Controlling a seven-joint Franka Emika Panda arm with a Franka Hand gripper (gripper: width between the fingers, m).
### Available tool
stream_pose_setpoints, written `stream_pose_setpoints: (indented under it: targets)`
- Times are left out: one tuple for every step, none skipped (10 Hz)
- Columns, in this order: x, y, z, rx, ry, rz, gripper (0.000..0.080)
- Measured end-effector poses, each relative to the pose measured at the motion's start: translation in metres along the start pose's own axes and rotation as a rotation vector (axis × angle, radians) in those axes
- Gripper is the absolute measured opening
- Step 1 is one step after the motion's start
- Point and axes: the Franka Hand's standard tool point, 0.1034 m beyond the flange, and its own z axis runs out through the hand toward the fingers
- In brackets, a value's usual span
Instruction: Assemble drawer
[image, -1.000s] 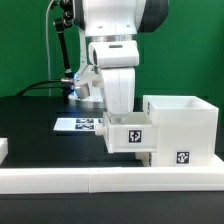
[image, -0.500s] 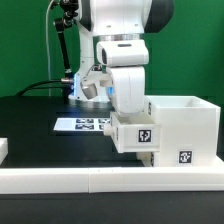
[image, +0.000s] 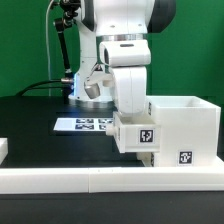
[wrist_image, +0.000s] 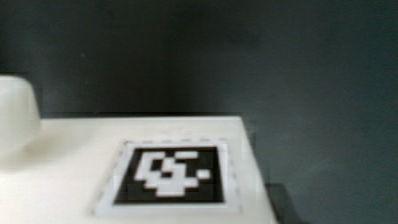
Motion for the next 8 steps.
stream_pose_setpoints:
  targets:
    - [-0.001,-0.001,0.001,0.003,0.0,0.001,0.0226]
    - [-0.002,-0.001,0.002,-0.01,0.002,0.001,0.0359]
    - [-0.005,-0.005,0.004,-0.015,0.007,0.016,0.0359]
    - [-0.005,-0.006,0.005,-0.012,0.008,0.029,0.0542]
    - [0.0,-0.005,0.003,-0.016,0.009,0.029,0.0616]
    - [0.003,-0.003,-0.002,-0.021,0.007,0.031,0.0616]
    - [0.002,0.0,-0.013,-0.017,-0.003,0.029,0.0643]
    - [-0.002,0.003,-0.028,-0.011,-0.018,0.029,0.0648]
